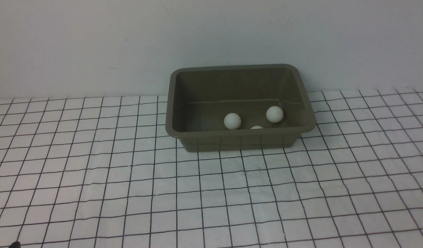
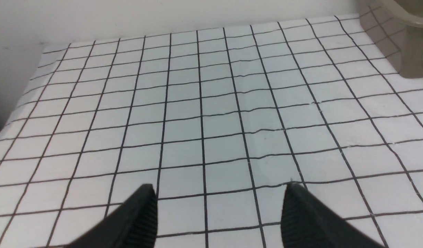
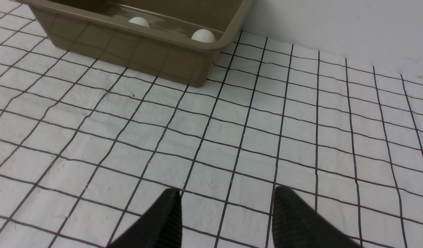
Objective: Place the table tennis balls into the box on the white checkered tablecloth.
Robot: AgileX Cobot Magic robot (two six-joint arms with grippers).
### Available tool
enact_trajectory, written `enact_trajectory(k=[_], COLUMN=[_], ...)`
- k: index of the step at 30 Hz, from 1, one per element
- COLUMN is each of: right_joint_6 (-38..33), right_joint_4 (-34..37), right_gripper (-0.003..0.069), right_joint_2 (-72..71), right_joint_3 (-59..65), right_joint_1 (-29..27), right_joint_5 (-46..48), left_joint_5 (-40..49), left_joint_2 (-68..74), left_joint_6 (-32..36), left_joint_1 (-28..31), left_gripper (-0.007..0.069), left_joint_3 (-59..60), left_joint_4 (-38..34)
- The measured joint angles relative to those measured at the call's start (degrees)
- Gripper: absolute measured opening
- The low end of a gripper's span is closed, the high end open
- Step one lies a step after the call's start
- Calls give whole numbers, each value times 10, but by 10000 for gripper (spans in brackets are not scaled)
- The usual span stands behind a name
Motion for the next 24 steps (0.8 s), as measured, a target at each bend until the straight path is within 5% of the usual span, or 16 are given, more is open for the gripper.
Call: enact_trajectory(k=[6,24], right_joint_6=[0,0], right_joint_4=[0,0], right_gripper=[337,337], right_joint_2=[0,0], right_joint_3=[0,0], right_joint_1=[0,0], right_joint_5=[0,0], left_joint_5=[-12,-15], left_joint_2=[-9,-9], left_joint_6=[-74,-74], left_joint_1=[1,1], left_gripper=[436,436], left_joint_3=[33,34], left_joint_4=[30,81])
